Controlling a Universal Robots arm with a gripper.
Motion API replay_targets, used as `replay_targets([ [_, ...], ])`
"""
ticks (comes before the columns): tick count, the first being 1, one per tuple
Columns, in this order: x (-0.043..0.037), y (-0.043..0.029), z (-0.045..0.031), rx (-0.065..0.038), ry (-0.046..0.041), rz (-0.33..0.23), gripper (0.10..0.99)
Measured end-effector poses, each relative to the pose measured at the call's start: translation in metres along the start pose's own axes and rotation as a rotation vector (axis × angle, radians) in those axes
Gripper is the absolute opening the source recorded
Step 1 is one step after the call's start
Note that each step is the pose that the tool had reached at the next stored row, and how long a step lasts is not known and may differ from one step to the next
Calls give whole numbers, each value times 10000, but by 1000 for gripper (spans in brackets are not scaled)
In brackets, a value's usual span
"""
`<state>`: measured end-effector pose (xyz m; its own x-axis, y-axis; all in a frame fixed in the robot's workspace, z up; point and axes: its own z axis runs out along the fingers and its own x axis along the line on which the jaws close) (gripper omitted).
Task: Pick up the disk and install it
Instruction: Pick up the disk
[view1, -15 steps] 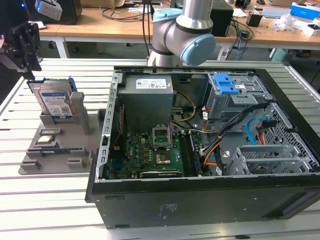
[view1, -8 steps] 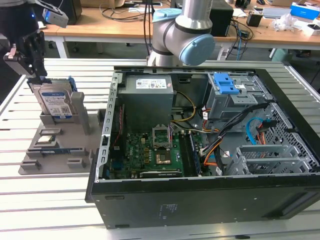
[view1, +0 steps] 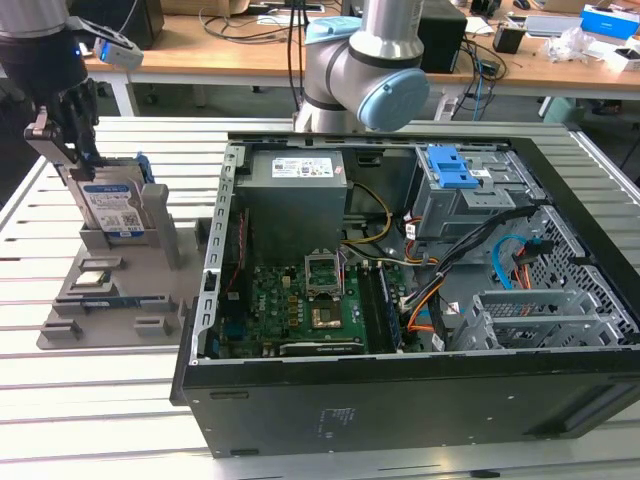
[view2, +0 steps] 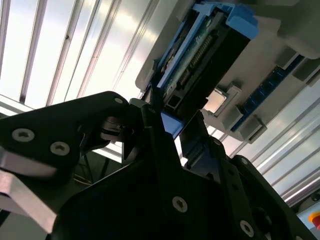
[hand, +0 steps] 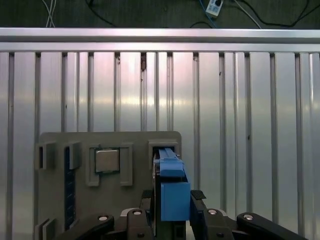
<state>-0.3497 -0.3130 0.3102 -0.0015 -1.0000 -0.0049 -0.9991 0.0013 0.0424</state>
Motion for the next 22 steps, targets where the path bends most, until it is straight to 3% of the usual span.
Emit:
replay_targets([
  [6,1,-5,111,0,0,-1,420],
  [22,1,-9,210,-1,1,-2,420],
])
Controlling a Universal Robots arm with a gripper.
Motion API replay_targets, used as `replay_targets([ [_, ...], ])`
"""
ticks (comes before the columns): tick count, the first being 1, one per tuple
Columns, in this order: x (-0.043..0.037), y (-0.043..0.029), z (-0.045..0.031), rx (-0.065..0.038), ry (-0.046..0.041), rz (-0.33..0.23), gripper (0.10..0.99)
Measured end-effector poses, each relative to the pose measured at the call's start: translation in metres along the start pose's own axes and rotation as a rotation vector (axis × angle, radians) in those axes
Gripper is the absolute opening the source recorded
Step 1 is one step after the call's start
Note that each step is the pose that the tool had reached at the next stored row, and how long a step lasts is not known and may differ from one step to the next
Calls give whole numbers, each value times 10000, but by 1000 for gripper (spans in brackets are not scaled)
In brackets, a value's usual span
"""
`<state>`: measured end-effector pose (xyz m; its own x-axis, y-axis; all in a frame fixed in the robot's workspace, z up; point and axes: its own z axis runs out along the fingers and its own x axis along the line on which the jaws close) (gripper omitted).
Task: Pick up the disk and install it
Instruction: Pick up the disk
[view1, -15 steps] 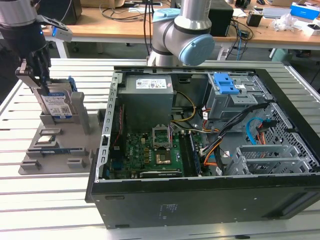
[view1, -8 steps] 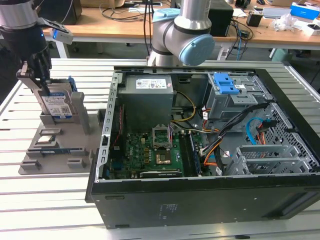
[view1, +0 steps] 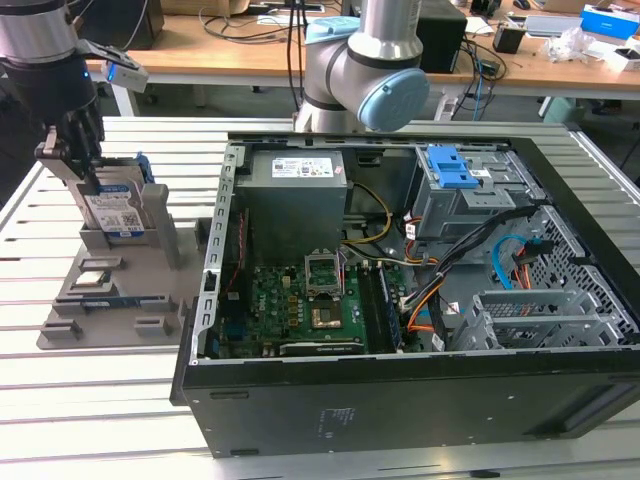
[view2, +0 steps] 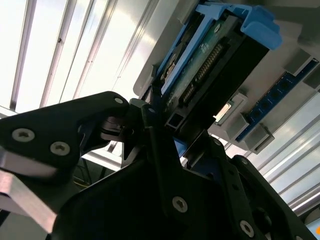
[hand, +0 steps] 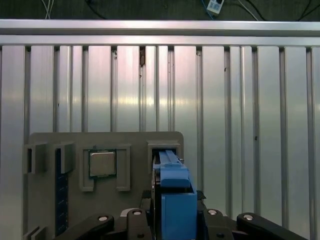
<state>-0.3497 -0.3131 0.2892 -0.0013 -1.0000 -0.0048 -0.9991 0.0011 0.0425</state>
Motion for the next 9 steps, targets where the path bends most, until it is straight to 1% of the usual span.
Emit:
replay_targets([
  [2,0,0,1,-1,2,0,404],
  [3,0,0,3,0,1,0,365],
  [9,0,-1,14,0,0,0,365],
])
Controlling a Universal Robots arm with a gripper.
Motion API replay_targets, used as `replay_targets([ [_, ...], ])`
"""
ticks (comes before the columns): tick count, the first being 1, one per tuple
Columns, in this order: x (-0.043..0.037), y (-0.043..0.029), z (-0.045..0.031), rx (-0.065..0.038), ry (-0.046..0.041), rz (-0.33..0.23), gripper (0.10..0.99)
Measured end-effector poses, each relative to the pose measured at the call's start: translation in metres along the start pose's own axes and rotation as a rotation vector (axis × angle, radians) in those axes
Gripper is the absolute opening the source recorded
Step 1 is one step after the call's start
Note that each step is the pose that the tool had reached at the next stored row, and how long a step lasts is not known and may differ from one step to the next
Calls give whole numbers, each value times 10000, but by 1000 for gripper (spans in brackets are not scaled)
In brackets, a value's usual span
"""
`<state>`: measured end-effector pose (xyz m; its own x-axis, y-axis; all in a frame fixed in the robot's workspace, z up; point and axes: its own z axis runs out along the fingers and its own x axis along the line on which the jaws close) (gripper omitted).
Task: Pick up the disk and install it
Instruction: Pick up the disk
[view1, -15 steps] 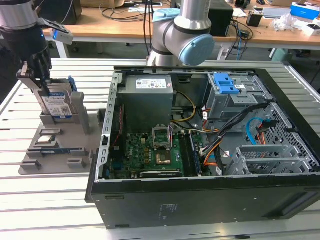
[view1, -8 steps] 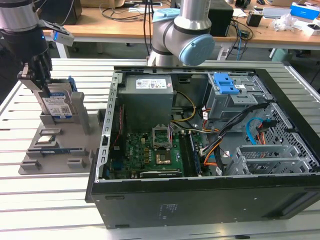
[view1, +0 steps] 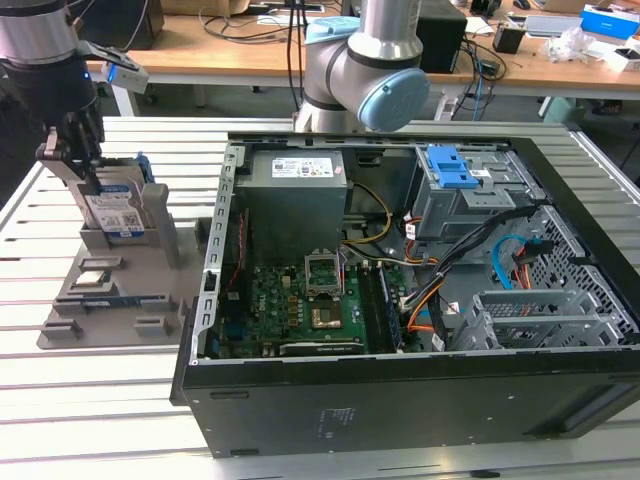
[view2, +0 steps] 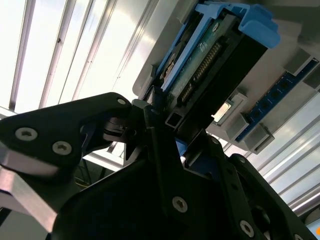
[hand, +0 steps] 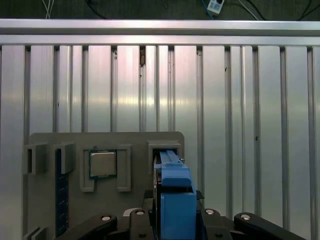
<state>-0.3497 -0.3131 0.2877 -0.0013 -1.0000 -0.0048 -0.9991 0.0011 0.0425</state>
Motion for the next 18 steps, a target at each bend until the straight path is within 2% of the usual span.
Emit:
replay_targets([
  [9,-2,0,-8,11,2,1,365],
  [18,-19,9,-221,1,8,0,365],
])
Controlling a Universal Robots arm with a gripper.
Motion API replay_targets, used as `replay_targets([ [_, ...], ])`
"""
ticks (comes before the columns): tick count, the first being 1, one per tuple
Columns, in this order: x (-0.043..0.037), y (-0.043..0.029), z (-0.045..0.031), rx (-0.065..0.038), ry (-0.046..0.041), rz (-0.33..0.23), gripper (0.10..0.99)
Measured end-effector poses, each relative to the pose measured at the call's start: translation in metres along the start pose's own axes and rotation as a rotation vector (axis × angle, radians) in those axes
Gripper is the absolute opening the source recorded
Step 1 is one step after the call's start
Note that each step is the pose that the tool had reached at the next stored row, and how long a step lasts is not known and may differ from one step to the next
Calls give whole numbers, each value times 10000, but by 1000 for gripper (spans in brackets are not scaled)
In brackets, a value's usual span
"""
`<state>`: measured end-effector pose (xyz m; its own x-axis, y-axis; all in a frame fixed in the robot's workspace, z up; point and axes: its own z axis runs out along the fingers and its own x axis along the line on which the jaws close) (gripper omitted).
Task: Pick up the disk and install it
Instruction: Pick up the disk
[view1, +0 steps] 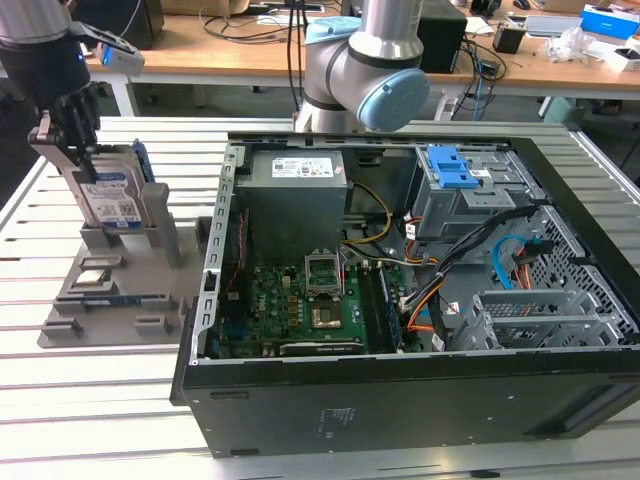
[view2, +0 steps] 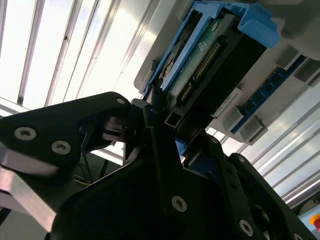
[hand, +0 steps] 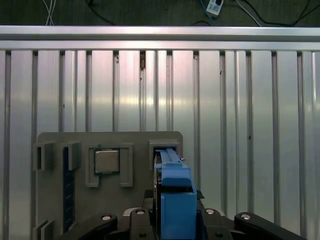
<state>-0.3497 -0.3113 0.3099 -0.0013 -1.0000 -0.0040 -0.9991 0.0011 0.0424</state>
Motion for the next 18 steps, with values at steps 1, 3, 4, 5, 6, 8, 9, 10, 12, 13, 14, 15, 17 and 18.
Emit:
replay_targets([
  [1,-1,1,-16,1,-1,0,365],
  [3,-4,2,-50,0,0,0,365],
  [4,-5,3,-66,0,0,0,365],
  [5,-6,4,-81,0,0,0,365],
  [6,-8,5,-115,0,0,0,365],
  [8,-11,7,-160,0,-1,0,365],
  [9,-12,8,-181,1,0,0,365],
  [10,-13,8,-190,0,0,1,365],
  [12,-13,9,-214,0,0,1,365],
  [13,-14,10,-229,0,0,1,365],
  [14,-15,10,-243,0,0,0,365],
  [15,-15,11,-258,1,-1,1,365],
  [17,-16,11,-283,0,0,0,365],
  [18,-17,12,-298,1,0,0,365],
])
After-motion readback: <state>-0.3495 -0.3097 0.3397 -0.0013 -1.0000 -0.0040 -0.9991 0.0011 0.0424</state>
